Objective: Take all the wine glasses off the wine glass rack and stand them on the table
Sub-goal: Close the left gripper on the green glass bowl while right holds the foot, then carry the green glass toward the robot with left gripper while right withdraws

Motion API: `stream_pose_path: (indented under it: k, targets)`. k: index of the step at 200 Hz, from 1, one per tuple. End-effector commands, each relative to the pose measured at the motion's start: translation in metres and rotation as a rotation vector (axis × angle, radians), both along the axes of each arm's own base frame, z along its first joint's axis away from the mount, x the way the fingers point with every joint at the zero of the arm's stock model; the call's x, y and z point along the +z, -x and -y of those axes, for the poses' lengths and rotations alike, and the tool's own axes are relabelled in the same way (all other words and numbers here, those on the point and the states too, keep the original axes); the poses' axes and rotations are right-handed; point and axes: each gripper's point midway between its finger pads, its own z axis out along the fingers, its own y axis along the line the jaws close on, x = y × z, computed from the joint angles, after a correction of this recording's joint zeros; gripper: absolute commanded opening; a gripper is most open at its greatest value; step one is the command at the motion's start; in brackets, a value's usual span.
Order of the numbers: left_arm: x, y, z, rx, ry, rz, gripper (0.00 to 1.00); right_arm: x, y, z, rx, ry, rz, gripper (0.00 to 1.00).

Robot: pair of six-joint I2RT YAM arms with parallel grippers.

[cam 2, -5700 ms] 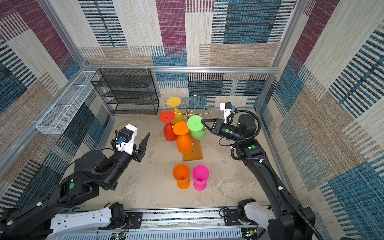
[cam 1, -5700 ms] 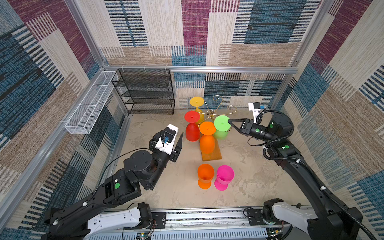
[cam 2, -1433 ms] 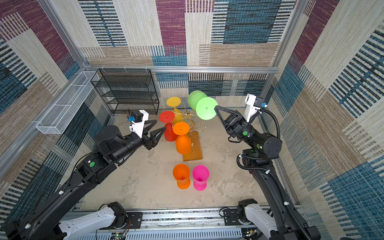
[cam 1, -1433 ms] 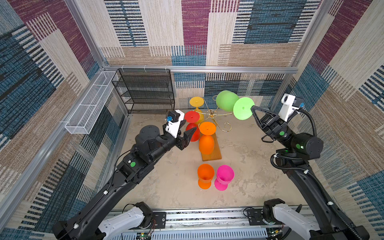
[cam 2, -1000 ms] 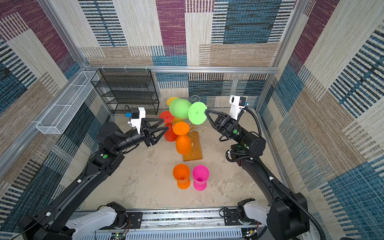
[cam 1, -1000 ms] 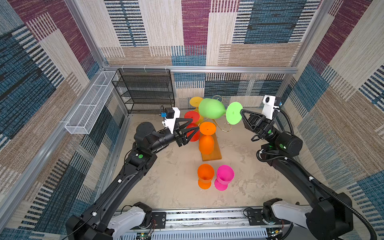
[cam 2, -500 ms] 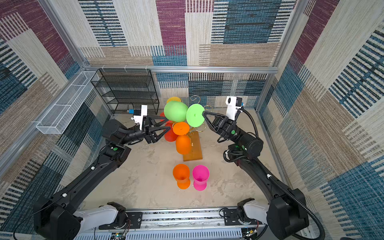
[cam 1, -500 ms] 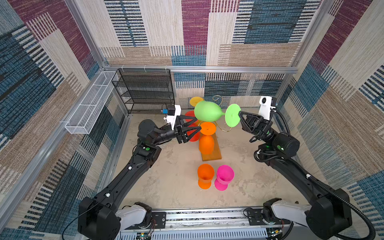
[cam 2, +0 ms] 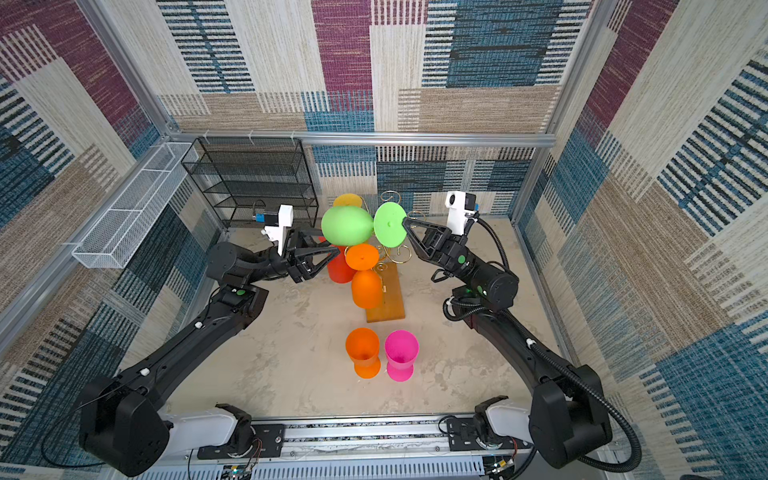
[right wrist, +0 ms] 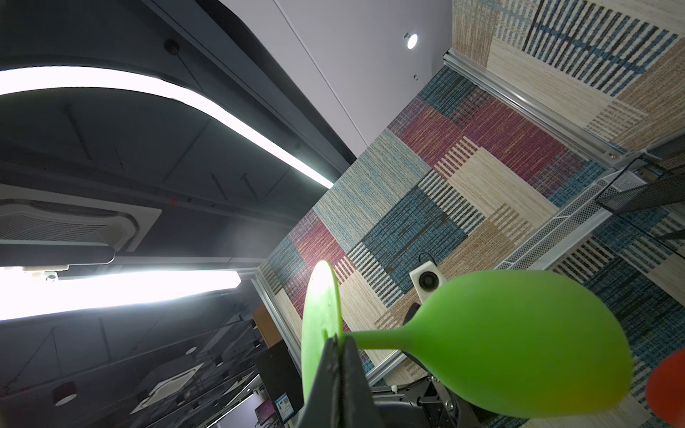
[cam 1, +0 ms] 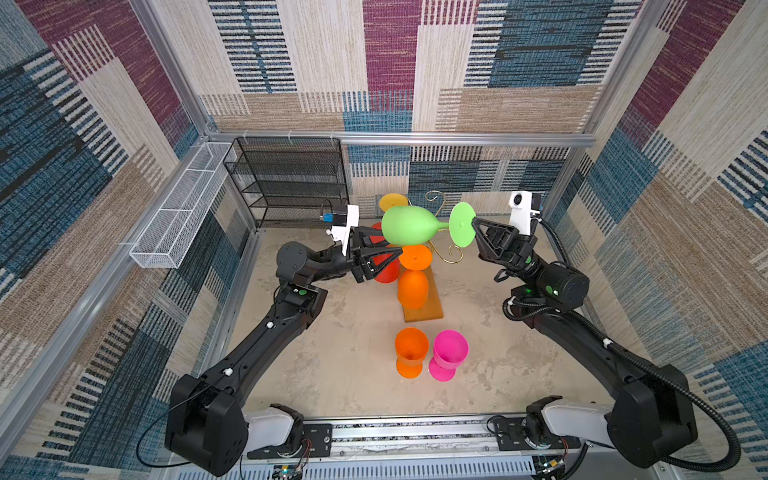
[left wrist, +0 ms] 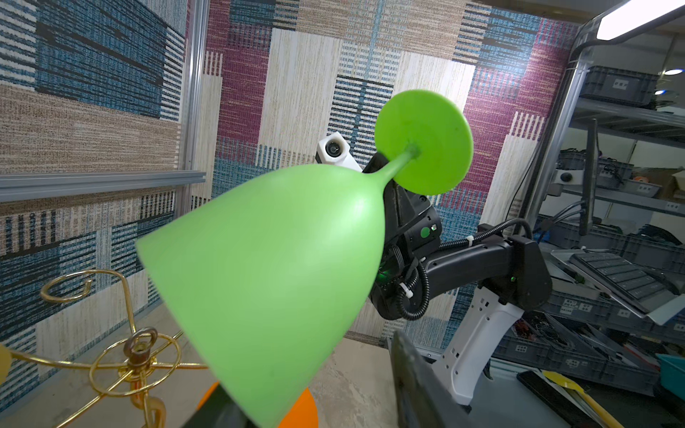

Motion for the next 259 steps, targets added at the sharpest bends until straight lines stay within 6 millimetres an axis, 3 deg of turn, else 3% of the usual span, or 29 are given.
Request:
stream_pose_path:
  k: [1, 26, 70, 111, 150, 164, 178, 217, 259]
  targets:
    - [0.014, 0.020, -0.003, -0.056, 0.031, 0.071, 0.45, 0.004, 0.018, 0.003, 0.014, -0.018, 0.095, 0.00]
    - [0.019, 0.027, -0.007, -0.061, 0.046, 0.080, 0.30, 0.001, 0.015, 0.004, 0.013, -0.020, 0.080, 0.00]
    - [0.025, 0.039, -0.012, -0.057, 0.052, 0.095, 0.12, -0.005, 0.009, 0.002, -0.001, -0.004, 0.050, 0.00]
    - [0.031, 0.049, -0.017, -0.048, 0.053, 0.114, 0.01, -0.008, 0.003, -0.001, -0.093, 0.066, 0.032, 0.14]
    - [0.036, 0.058, -0.021, -0.033, 0.051, 0.127, 0.00, -0.004, 0.000, 0.001, -0.205, 0.139, 0.046, 0.42]
    - [0.038, 0.060, -0.022, -0.023, 0.048, 0.124, 0.00, -0.003, -0.008, 0.006, -0.312, 0.180, 0.034, 0.56]
    - [0.039, 0.061, -0.023, -0.008, 0.037, 0.117, 0.00, -0.002, -0.017, 0.014, -0.440, 0.232, 0.012, 0.64]
    - [0.038, 0.057, -0.029, 0.098, -0.023, 0.091, 0.00, 0.003, -0.022, 0.040, -0.692, 0.318, 0.012, 0.77]
    - [0.044, 0.056, -0.045, 0.247, -0.054, 0.067, 0.00, -0.008, -0.033, 0.070, -0.908, 0.399, -0.061, 0.81]
